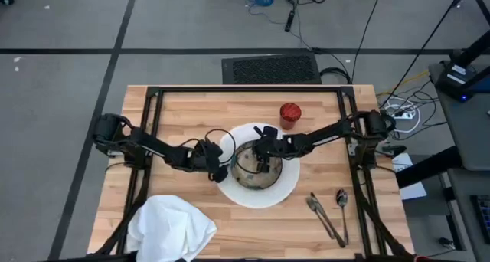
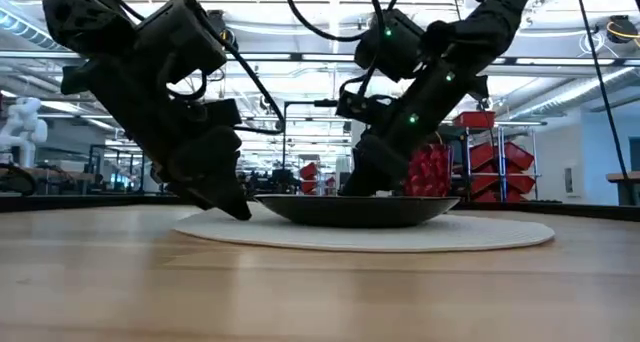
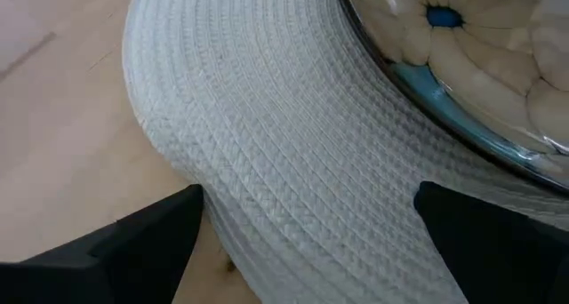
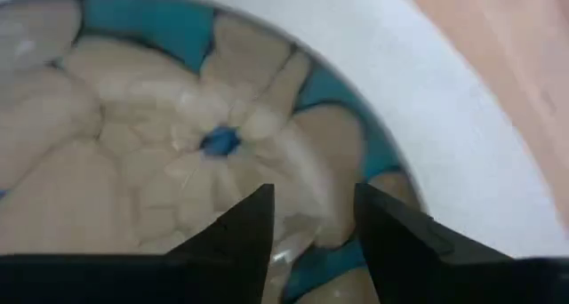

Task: Set table place
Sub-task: Put the decorated ceramic plate on the placemat

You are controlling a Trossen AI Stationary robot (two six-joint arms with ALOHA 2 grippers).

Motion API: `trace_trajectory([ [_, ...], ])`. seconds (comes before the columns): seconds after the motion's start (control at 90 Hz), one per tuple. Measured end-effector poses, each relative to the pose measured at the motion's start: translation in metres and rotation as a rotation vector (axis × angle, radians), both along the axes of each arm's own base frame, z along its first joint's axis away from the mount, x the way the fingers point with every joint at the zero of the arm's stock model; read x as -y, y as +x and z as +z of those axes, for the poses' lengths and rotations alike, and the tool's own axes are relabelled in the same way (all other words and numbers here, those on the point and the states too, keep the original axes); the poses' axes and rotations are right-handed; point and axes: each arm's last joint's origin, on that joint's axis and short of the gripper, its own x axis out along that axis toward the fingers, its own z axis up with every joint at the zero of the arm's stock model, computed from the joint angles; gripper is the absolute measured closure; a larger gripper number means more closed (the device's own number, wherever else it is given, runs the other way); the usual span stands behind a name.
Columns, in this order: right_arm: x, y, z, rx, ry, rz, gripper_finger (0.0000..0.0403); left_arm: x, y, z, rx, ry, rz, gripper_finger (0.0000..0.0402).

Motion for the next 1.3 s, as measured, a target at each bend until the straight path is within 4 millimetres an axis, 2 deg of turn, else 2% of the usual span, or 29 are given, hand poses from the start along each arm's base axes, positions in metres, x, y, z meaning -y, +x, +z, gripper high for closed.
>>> trace_trajectory([
  [0.122,0.004,0.004,0.006,0.062,-0.021,0.02,0.0259,0.0,0.0,0.0,0.0,0.001,0.001,0.0002],
  [0.3,0.022,0.003,0.005,0.043,-0.072,0.018,0.0259,0.0,0.0,0.0,0.0,0.002,0.0,0.0002],
  [0.567,0.05,-0.003,0.001,0.023,0.057,0.03,0.0263,0.0,0.0,0.0,0.0,0.004,-0.002,0.0002],
  [0.867,0.05,-0.005,-0.002,-0.008,0.106,0.092,0.0293,0.0,0.0,0.0,0.0,0.006,-0.004,0.0002],
  [1.111,0.059,-0.01,-0.005,-0.042,0.148,0.049,0.0319,0.0,0.0,0.0,0.0,0.007,-0.004,0.0002],
  [1.3,0.062,-0.01,-0.004,-0.04,0.095,0.007,0.033,0.0,0.0,0.0,0.0,0.008,-0.004,0.0002],
])
